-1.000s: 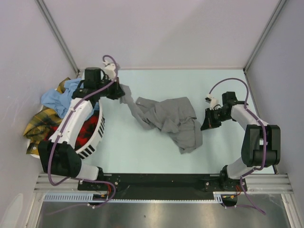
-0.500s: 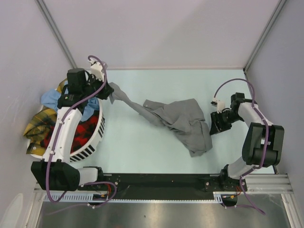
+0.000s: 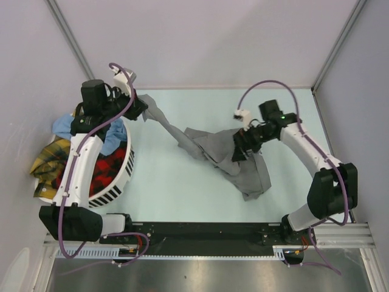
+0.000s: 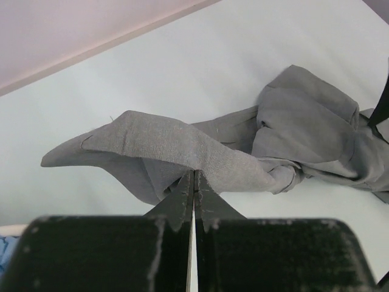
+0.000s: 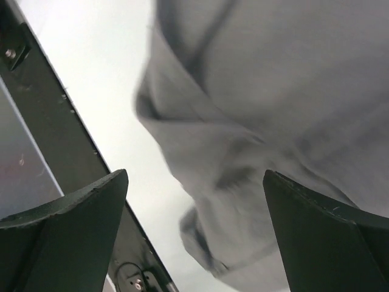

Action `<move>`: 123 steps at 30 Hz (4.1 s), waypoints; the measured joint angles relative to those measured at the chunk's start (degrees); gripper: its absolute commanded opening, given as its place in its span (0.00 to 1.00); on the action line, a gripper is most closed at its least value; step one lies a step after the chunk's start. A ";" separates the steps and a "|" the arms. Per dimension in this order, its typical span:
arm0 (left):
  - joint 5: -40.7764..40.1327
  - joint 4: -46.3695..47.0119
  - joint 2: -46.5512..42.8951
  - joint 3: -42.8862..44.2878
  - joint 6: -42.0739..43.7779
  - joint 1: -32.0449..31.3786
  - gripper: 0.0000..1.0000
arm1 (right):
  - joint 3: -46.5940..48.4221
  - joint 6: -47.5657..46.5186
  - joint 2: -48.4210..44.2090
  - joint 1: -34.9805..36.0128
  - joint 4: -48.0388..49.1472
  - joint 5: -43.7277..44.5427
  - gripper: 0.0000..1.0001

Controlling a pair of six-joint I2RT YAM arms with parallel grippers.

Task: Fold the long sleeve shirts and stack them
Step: Flatten the shirt out

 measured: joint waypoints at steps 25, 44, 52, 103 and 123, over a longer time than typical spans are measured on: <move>1.90 -6.12 -9.25 -11.04 15.15 -0.11 0.00 | 32.70 7.85 8.83 -9.79 4.85 5.31 0.00; 3.50 -30.08 -23.43 -23.39 37.88 -33.03 0.00 | 39.36 14.08 13.90 -10.62 13.14 9.27 0.00; 5.92 -27.04 -5.68 13.73 30.18 -47.30 0.00 | 38.60 17.09 18.40 -8.83 16.96 13.09 0.18; 9.55 1.03 25.81 43.91 9.07 -50.40 0.39 | -5.31 22.27 -14.97 -33.57 30.42 -4.26 0.00; -0.55 -5.25 61.29 35.98 12.48 -28.55 0.99 | -6.82 5.70 -15.67 -40.61 10.69 -6.01 0.00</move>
